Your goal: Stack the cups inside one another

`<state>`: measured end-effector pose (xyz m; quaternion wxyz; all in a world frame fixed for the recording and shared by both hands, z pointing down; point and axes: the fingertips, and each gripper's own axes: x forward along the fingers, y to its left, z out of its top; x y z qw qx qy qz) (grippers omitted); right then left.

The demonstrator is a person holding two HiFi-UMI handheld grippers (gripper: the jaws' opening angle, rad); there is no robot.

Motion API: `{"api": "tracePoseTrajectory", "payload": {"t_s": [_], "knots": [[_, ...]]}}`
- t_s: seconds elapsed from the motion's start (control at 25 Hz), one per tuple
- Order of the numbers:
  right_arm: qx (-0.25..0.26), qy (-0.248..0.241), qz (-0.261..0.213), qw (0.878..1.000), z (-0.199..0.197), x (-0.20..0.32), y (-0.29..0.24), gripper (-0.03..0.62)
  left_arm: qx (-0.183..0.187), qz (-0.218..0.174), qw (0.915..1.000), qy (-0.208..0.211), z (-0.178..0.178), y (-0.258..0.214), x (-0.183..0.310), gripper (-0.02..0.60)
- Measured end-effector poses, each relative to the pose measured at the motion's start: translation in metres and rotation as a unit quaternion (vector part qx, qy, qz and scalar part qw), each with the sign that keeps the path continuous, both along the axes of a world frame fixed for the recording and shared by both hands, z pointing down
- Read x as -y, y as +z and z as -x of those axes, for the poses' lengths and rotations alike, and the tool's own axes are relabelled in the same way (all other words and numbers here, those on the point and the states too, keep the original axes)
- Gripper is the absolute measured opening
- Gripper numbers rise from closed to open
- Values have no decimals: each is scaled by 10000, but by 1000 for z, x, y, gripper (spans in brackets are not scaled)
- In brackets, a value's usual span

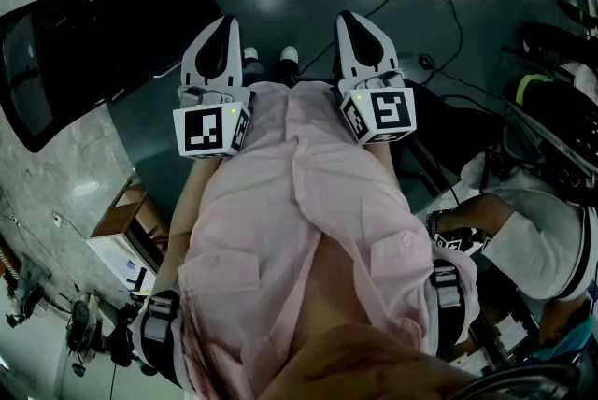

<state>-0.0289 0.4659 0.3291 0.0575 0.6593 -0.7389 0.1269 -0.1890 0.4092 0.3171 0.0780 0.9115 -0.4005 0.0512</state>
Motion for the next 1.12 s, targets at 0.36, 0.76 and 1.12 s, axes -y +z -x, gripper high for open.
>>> {"api": "tracePoseTrajectory", "payload": {"t_s": [0.36, 0.76, 1.12], "knots": [[4, -186, -7, 9998, -1, -9, 2, 35, -59, 67, 9999, -71, -4, 4, -11, 15], [16, -294, -33, 9996, -17, -7, 2, 35, 35, -134, 9998, -119, -24, -4, -9, 15], [225, -523, -166, 9982, -24, -11, 2, 37, 69, -76, 9999, -46, -42, 3, -20, 15]]}}
